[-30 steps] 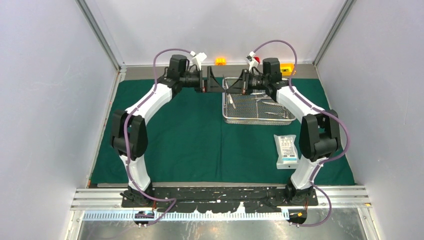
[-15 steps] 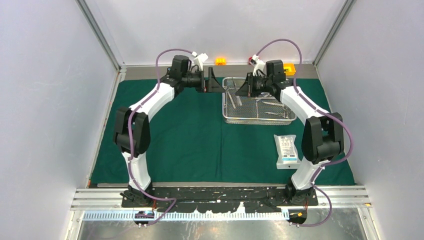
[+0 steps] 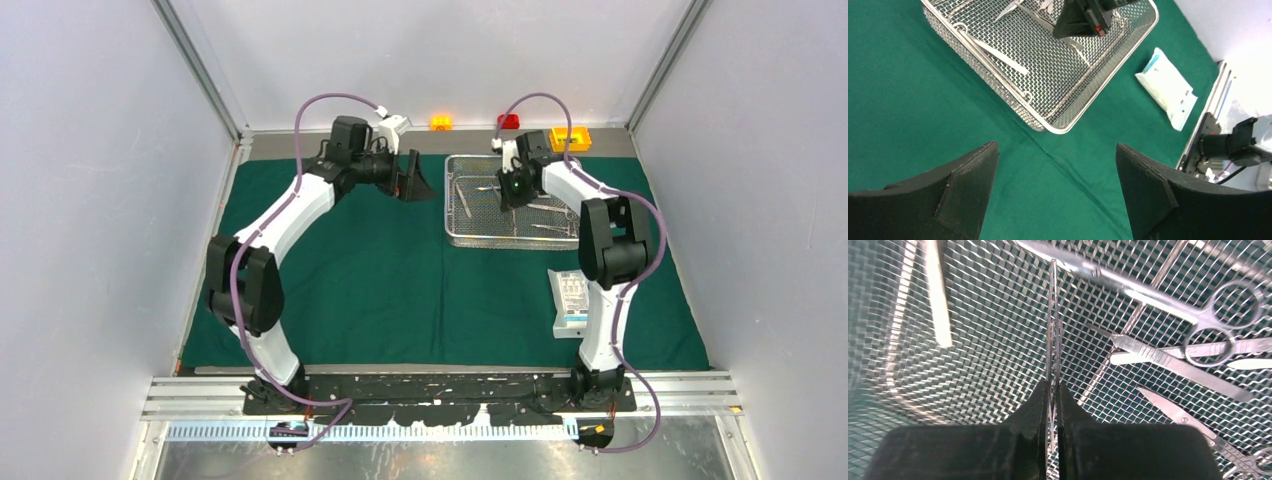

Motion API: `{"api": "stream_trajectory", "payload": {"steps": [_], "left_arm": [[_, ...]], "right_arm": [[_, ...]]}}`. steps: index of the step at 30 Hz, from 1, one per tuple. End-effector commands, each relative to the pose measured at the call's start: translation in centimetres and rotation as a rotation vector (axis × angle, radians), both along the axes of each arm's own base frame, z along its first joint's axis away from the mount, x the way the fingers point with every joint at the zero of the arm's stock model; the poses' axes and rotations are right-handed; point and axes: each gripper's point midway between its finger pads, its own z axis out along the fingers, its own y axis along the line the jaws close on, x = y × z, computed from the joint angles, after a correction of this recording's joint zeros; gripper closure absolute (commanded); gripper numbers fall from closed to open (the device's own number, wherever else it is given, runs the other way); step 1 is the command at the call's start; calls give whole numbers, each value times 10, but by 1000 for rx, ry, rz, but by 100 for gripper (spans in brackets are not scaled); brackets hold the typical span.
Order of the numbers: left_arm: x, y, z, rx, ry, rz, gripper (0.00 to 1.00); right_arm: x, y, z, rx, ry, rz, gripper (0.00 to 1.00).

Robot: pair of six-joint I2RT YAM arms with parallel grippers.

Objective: Open and lay out the surgical kit
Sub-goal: Place the medical item in the container.

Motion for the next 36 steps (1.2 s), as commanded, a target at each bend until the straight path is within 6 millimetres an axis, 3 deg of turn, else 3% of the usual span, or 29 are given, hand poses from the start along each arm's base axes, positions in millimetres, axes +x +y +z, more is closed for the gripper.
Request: {"api": "stream_trajectory", "payload": {"steps": [1,9,17,24,36], "left_arm": [[-6,14,10,64,-96,-5,10],[-9,21,3,104,-118,-3,6],[-9,23,1,118,-128,-3,5],[-8,23,-1,120,-124,-2,5],[-7,24,-2,129,-124,-2,4]], "right_arm": [[9,-19,-4,-123,-12,5,95],[4,-24,-8,-153,9,7,75],[-8,-30,-9,-180,25,18,64],[-10,-28,-7,-165,26,25,71],[-4,-26,24,-157,-37,24,84]]}}
